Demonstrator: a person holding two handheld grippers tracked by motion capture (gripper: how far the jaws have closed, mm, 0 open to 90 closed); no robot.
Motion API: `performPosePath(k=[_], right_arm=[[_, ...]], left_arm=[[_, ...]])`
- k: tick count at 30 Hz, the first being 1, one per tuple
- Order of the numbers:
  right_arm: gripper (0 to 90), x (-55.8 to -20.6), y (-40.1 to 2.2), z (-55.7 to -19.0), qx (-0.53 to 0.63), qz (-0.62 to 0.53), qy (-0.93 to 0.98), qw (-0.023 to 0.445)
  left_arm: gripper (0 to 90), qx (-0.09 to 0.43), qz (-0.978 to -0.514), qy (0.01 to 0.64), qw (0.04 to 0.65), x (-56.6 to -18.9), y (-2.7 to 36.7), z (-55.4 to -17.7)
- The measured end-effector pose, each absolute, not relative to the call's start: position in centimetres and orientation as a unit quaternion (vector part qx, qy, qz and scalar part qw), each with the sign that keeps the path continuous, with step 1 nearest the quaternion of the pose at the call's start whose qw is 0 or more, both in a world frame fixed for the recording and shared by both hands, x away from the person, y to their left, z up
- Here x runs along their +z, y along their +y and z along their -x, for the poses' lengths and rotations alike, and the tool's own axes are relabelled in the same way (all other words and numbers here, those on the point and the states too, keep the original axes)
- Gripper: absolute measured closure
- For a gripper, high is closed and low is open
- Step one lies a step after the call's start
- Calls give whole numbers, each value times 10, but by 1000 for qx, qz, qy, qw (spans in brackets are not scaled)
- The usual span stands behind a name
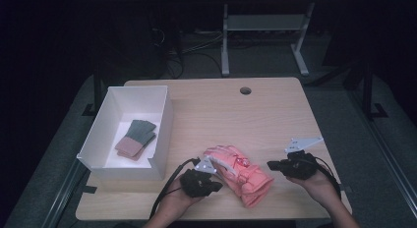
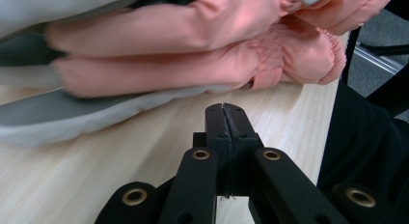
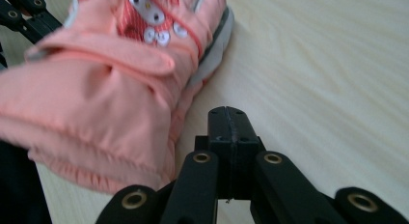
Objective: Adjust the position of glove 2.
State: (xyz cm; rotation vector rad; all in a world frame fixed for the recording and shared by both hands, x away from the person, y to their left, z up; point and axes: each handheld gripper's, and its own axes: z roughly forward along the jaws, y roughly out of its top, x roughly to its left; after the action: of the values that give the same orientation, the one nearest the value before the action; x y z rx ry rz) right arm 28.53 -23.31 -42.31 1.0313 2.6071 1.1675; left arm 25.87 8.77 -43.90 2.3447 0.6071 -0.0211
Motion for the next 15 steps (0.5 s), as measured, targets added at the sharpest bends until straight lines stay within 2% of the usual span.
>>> performPosePath(k=[6,15], right_arm=[[900,-436,-230,-286,365,-327,871,29],[900,-446,-219,-285,351,-308,884,-4]], left_arm=[[896,-2,-914,229,336,-445,73,-262],[897,9,-909,250,334,-445,73,-287]])
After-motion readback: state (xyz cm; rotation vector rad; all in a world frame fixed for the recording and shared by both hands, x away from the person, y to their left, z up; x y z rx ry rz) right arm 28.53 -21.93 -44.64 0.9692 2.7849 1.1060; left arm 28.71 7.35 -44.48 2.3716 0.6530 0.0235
